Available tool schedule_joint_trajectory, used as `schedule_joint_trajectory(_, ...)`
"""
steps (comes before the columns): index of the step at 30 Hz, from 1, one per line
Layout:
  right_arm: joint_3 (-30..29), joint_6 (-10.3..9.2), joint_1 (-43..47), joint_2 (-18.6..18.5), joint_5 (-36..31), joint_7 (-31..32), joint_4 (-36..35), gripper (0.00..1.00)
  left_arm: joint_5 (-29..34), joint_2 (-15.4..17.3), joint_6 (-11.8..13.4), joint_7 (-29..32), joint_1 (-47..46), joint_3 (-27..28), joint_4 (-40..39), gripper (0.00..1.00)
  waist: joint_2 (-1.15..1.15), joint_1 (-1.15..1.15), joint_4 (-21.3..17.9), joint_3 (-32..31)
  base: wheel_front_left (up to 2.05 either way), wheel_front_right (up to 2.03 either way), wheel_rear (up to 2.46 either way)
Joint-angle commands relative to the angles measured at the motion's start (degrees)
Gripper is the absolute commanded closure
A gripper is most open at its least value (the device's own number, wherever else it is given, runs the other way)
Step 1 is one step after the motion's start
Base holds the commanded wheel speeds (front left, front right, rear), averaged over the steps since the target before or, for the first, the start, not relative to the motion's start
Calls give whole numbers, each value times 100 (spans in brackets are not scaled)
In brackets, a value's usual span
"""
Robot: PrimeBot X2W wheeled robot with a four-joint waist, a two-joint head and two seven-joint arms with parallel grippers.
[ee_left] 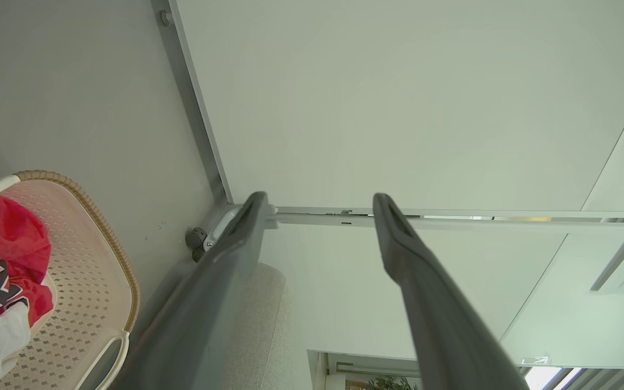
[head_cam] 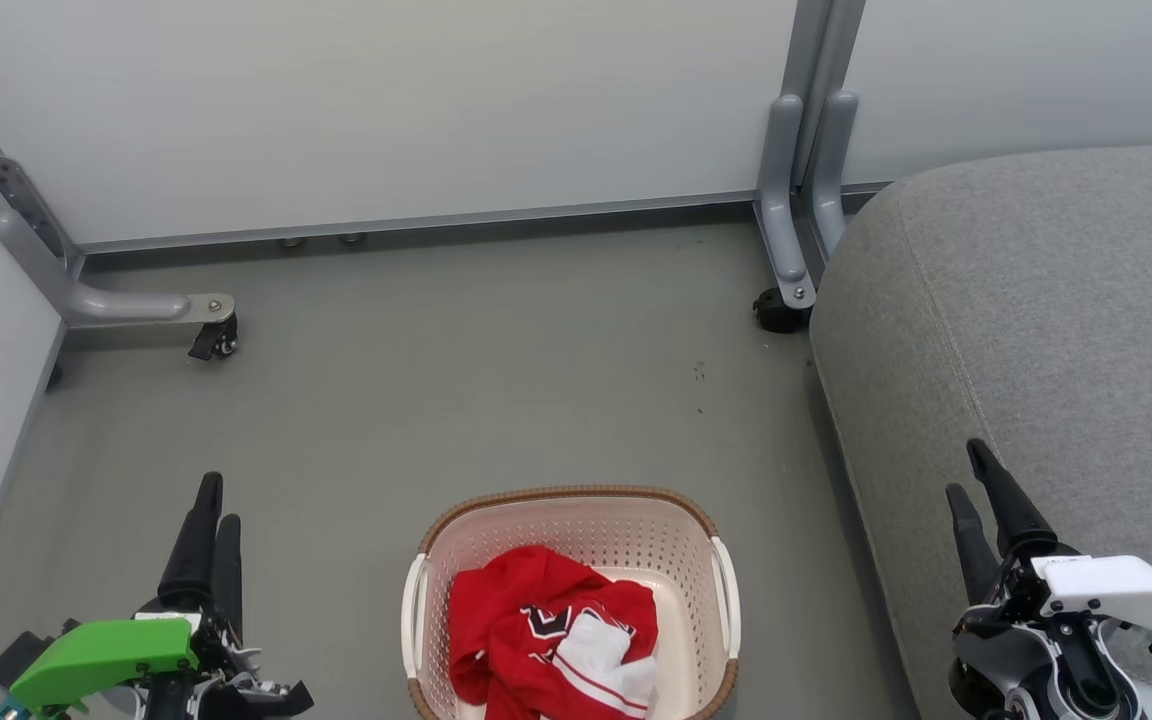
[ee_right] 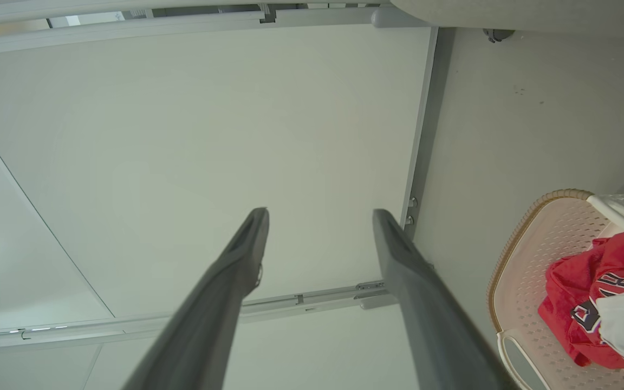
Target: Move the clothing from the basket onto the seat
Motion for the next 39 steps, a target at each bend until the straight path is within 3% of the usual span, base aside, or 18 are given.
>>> schedule_joint_trajectory(1,56,2,-95,-24,-46,-66,-148,0,-15,17,-4,-63,-126,-49,-134,0,0,0,0,1,0,0,0)
schedule_joint_trajectory(10,221,3,-72,-91,-599,-328,-328,0,308,77,-7,-349,-183,-300,-324,0,0,0,5,-4,0,0,0)
schedule_joint_trajectory(25,481,3,2,-161,-2621,-691,-800,0,2196,69,-10,-715,-128,-450,-872,0,0,0,5,-21,0,0,0)
schedule_joint_trajectory(39,729,4,65,-233,-4178,-982,-910,0,3717,160,-14,-1003,0,-710,-786,0,0,0,-14,-29,0,0,0)
